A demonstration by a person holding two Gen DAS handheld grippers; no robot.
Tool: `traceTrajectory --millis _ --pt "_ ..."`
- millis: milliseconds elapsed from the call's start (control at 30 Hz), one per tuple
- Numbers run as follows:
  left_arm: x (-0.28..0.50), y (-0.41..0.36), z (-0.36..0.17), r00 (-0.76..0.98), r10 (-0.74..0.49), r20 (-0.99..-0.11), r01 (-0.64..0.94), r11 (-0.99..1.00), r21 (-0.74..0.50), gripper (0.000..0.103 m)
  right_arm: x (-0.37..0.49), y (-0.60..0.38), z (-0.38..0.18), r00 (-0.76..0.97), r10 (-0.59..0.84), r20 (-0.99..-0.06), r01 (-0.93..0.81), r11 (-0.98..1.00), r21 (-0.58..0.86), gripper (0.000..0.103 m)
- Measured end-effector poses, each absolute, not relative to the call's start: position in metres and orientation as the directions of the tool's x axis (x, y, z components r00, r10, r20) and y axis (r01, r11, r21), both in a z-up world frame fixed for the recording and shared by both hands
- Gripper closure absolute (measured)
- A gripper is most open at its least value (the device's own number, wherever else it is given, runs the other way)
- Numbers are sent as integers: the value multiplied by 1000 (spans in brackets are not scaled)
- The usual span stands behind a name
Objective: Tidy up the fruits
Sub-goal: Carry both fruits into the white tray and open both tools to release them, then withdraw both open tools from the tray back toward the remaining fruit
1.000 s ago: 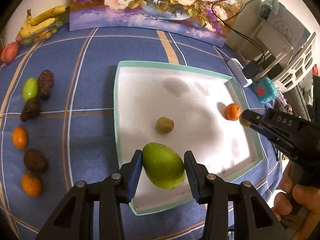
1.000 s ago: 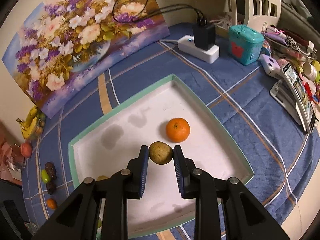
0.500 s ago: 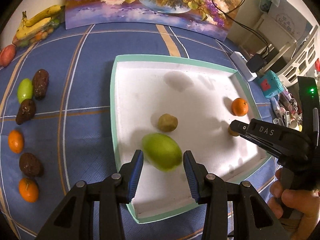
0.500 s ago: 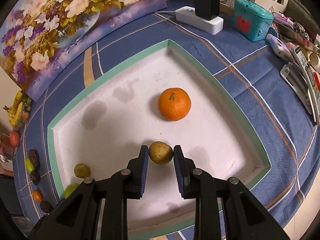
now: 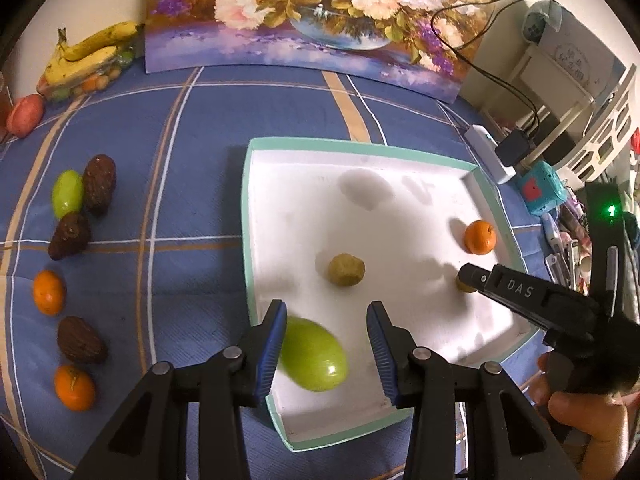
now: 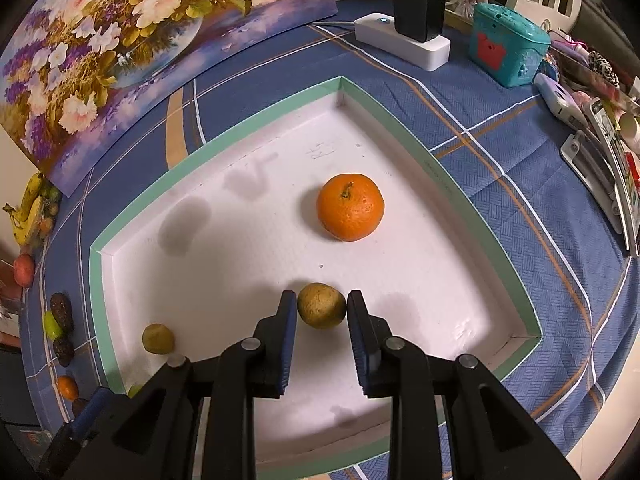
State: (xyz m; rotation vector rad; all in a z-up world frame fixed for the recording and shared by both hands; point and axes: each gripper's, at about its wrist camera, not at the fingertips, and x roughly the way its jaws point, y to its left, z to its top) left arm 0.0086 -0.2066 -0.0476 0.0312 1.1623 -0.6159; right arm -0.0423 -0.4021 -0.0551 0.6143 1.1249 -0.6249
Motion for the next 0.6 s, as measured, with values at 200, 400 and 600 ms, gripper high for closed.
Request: traceTrajectory --millis 200,400,600 --pt "17 -196 -47 283 -414 -865 424 863 -274 43 -42 -403 -60 294 -141 -945 726 676 125 53" --pt "25 -182 -49 323 -356 -877 365 902 -232 28 -40 -400 -59 307 -146 -940 711 692 125 37" --pt "33 -169 -55 334 -315 -888 301 929 -216 14 -40 -397 -59 322 -150 -935 701 701 129 21"
